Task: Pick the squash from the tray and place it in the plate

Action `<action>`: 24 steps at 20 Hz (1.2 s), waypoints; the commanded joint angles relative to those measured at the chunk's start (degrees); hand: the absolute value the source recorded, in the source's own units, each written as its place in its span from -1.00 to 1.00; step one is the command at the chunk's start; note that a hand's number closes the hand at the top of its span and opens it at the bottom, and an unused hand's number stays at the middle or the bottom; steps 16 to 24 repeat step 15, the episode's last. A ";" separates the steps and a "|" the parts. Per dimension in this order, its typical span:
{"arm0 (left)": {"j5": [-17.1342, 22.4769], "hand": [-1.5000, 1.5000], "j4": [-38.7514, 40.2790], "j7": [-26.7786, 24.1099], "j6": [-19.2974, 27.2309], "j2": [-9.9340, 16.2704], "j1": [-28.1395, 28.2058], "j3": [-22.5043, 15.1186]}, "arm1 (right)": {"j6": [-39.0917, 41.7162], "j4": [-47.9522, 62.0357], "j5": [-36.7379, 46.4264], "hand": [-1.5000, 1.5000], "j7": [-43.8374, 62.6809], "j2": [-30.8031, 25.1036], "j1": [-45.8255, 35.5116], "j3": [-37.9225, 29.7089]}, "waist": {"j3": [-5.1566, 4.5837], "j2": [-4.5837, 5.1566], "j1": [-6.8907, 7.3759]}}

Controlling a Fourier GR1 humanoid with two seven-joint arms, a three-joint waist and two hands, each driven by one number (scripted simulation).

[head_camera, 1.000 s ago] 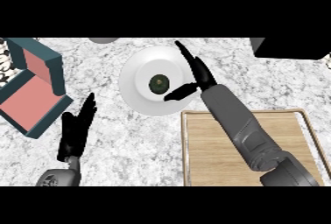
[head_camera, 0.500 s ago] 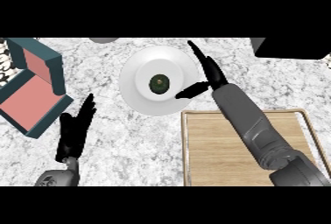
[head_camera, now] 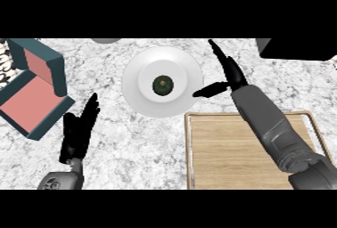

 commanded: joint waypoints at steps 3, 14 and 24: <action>-0.53 0.00 1.23 -1.23 0.28 -0.46 0.84 -0.31 | -0.42 -0.06 -1.11 -1.00 -1.15 -2.44 0.98 -2.02 | 0.00 0.02 -0.04; -1.69 0.00 -0.85 0.65 1.13 -1.82 0.30 -2.00 | -4.65 1.17 0.67 -1.00 0.35 -3.11 1.71 -1.57 | 0.04 0.18 0.45; 0.83 0.00 0.54 -0.80 -1.14 0.77 0.19 1.09 | -4.17 1.51 0.87 -1.00 1.71 -3.86 1.32 -1.47 | 0.00 0.14 0.32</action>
